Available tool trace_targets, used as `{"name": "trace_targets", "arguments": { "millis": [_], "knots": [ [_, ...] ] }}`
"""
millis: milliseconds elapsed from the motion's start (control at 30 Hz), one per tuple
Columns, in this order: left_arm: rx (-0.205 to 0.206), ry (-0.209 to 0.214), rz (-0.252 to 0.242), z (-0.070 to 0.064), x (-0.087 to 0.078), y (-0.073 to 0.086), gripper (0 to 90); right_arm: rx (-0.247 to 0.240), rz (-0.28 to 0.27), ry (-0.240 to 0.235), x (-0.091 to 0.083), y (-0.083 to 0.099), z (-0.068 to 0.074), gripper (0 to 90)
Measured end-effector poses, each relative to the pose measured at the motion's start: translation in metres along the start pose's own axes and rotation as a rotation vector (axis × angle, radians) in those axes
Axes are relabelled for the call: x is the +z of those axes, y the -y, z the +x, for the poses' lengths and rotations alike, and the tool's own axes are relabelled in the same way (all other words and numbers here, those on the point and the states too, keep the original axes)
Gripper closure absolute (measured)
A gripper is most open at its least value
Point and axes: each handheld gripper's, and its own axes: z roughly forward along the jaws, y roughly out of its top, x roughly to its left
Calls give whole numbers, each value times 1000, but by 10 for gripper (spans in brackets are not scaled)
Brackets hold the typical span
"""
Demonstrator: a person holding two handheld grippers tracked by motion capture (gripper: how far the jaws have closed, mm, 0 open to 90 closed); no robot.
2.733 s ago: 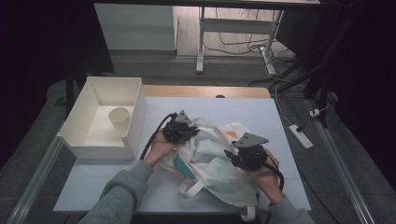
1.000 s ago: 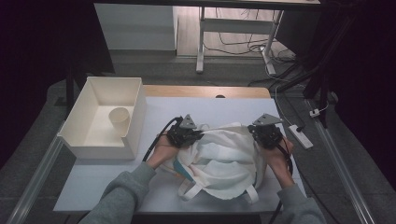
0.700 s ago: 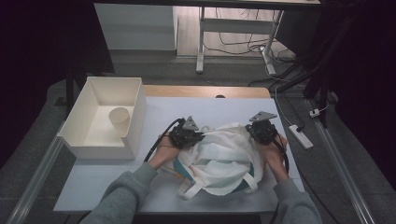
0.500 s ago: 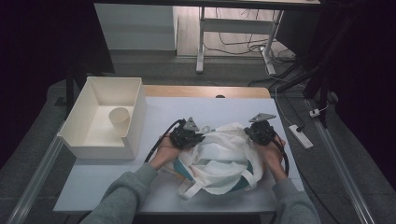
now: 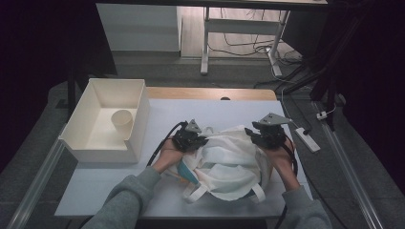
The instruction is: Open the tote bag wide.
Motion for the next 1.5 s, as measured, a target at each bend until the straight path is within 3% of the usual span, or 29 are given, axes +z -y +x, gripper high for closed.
{"name": "trace_targets", "arguments": {
  "millis": [100, 233, 400, 500, 600, 833, 933, 1000, 1067, 1233, 1367, 1500],
  "knots": [
    [9, -6, 2, -1, -1, 0, 845, -38, 0, -110, -5, -7, 18, 550],
    [13, -6, 5, 0, -2, 0, 827, -116, 21, -234, 3, -6, 41, 550],
    [6, -3, 1, 0, -1, 0, 828, -142, 101, -329, 18, 3, 55, 548],
    [5, 1, 3, 0, -2, 0, 828, -172, 186, -364, 26, 11, 60, 527],
    [9, 1, 2, 0, -2, 0, 828, -199, 237, -375, 32, 19, 65, 519],
    [10, 3, 4, 0, -1, 0, 829, -330, 323, -320, 44, 28, 80, 518],
    [9, 3, 4, 0, -1, 0, 832, -372, 324, -276, 44, 30, 82, 654],
    [13, 6, 9, 0, -2, 0, 835, -356, 298, -273, 42, 28, 80, 817],
    [12, 4, 7, 0, -2, 0, 837, -341, 273, -256, 40, 25, 76, 876],
    [0, 2, -3, 2, -3, 0, 839, -357, 208, -183, 36, 13, 75, 887],
    [2, -6, -10, 3, -4, 0, 839, -322, 151, -142, 37, -3, 70, 887],
    [11, -35, 8, 3, -3, 1, 845, -264, 159, -146, 54, -11, 60, 887]
  ]
}}
